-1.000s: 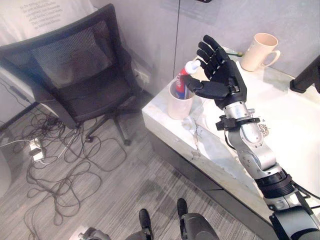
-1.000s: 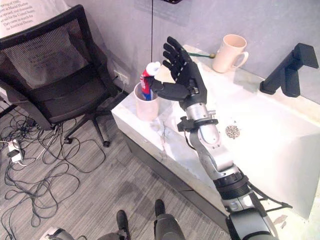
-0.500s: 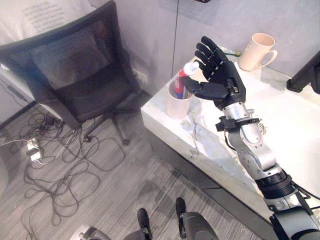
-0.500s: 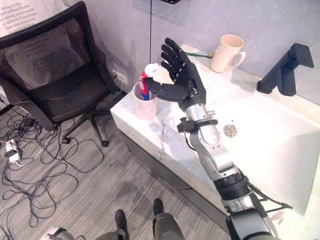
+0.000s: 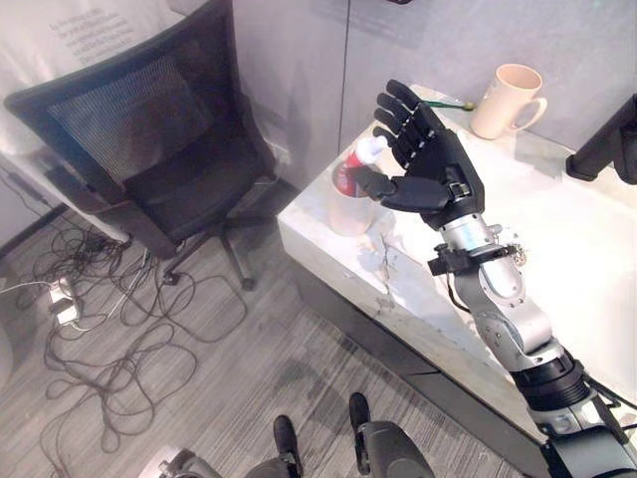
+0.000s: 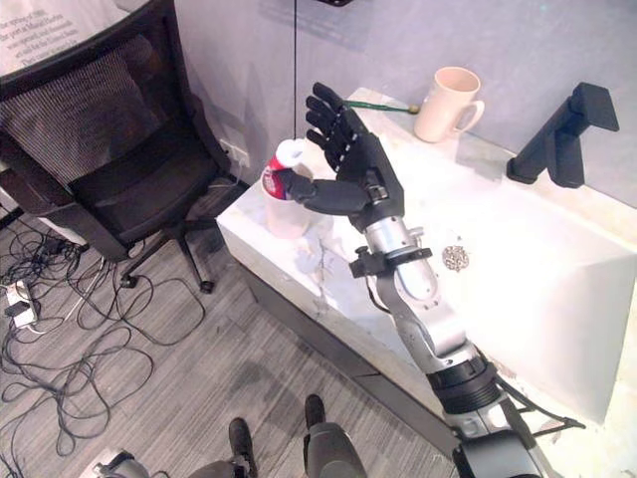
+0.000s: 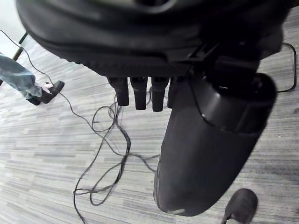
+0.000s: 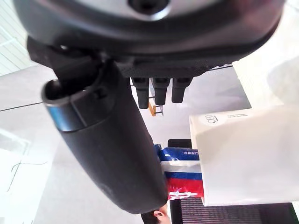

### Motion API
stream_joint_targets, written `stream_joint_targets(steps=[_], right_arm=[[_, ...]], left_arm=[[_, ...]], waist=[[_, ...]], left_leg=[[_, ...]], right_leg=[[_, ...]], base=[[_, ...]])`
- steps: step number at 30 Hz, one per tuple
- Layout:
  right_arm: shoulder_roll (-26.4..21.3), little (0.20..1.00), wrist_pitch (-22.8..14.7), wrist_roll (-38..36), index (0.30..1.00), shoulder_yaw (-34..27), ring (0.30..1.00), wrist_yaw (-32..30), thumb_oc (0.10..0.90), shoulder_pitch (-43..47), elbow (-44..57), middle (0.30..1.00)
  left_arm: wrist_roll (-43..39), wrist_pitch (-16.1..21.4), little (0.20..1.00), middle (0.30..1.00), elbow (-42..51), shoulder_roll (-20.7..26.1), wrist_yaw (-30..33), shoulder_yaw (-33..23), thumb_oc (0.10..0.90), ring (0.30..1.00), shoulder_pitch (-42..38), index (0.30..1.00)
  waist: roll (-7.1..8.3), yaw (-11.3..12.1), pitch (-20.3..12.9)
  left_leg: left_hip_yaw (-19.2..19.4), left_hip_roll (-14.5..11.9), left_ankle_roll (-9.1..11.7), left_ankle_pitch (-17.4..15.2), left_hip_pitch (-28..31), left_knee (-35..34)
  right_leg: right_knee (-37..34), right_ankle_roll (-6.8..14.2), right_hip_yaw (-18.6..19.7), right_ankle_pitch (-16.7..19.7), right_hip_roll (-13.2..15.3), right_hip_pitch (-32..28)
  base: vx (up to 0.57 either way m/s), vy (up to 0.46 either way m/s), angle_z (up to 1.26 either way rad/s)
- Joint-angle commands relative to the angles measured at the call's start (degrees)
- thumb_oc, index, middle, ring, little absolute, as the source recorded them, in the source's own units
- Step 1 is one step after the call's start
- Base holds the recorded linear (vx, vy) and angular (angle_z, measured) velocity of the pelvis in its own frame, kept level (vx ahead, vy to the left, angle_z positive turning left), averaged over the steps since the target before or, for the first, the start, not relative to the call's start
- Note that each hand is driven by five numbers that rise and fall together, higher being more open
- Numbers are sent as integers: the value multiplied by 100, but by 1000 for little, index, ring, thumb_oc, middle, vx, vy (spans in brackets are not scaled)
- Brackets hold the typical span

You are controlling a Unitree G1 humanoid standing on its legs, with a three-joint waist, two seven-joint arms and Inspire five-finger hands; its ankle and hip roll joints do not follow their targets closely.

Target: Organize the bathroom.

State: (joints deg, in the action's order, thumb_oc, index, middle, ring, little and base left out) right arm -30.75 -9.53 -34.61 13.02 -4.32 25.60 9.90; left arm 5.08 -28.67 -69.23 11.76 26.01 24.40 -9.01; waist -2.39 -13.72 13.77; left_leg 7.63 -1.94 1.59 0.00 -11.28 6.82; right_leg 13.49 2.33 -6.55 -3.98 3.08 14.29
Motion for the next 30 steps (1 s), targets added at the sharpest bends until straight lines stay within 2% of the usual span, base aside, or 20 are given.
stream_joint_targets(steps=[1, 13, 19, 30], right_arm=[[357, 900, -709, -102, 900, -313, 900, 121, 800, 472, 1130, 900], [306, 900, -588, -85, 900, -208, 900, 194, 800, 394, 1161, 900], [289, 900, -410, -57, 900, -98, 900, 266, 800, 400, 1168, 900], [351, 900, -277, 259, 900, 191, 900, 295, 800, 365, 975, 900]], left_arm=[[160, -183, 900, 900, -211, 405, 177, -19, 800, 900, 235, 900], [207, -224, 900, 900, -191, 375, 121, -2, 800, 900, 184, 900], [228, -235, 900, 900, -182, 343, 75, 19, 800, 900, 166, 900], [332, -174, 900, 900, -185, 289, 63, 35, 800, 900, 136, 900]], waist=[[432, -218, -469], [426, -290, -429], [398, -310, -416], [364, -313, -401]], left_leg=[[625, 261, -264, -721, -437, 1149], [653, 268, -280, -760, -492, 1244], [665, 284, -264, -715, -521, 1190], [676, 317, -243, -644, -494, 1045]], right_leg=[[-243, 457, 732, 61, -153, -225], [-233, 473, 821, 70, -145, -195], [-301, 480, 867, 132, -143, -157], [-386, 509, 919, 185, -134, -116]], base=[[0, 0, 0], [-3, 31, -5], [-7, 38, -5], [-8, 16, -3]])
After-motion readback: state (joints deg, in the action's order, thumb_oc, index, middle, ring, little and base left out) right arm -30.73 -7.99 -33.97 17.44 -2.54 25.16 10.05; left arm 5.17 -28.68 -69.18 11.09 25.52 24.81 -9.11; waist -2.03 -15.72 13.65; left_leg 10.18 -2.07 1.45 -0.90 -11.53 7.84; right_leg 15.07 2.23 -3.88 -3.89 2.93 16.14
